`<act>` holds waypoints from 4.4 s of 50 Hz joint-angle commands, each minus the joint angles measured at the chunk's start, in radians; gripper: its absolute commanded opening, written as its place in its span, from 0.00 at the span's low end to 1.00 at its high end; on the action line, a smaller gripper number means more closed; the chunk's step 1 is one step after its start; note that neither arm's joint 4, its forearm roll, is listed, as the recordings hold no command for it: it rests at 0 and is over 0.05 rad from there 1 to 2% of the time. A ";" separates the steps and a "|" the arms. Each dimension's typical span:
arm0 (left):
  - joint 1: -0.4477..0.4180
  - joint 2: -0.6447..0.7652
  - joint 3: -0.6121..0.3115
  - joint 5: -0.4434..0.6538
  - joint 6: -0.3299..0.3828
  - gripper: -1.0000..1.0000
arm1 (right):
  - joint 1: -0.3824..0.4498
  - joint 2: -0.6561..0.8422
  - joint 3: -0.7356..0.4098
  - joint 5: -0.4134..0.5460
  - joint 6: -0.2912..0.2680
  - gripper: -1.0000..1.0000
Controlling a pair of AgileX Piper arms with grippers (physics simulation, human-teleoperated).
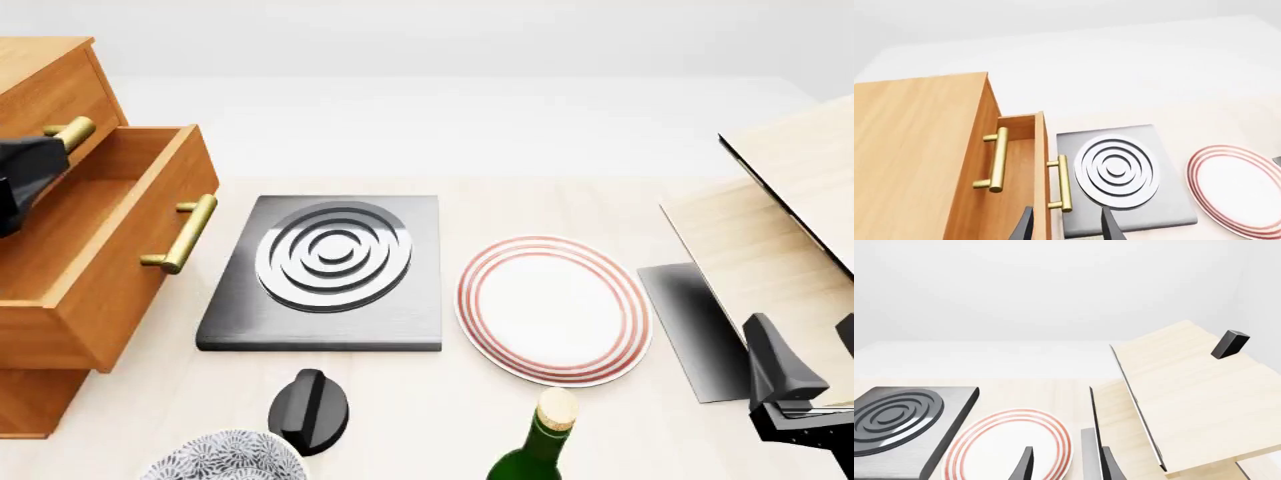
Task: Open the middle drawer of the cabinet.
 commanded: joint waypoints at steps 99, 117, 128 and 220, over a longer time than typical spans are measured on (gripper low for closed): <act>0.147 0.222 0.186 -0.220 -0.097 1.00 | -0.002 -0.052 0.000 0.048 0.000 1.00; 0.152 0.248 0.208 -0.245 -0.102 1.00 | -0.002 -0.052 0.000 0.048 0.000 1.00; 0.152 0.262 0.221 -0.258 -0.103 1.00 | -0.002 -0.052 0.000 0.049 0.000 1.00; 0.070 0.370 0.279 -0.306 -0.150 1.00 | -0.002 -0.053 0.000 0.049 0.001 1.00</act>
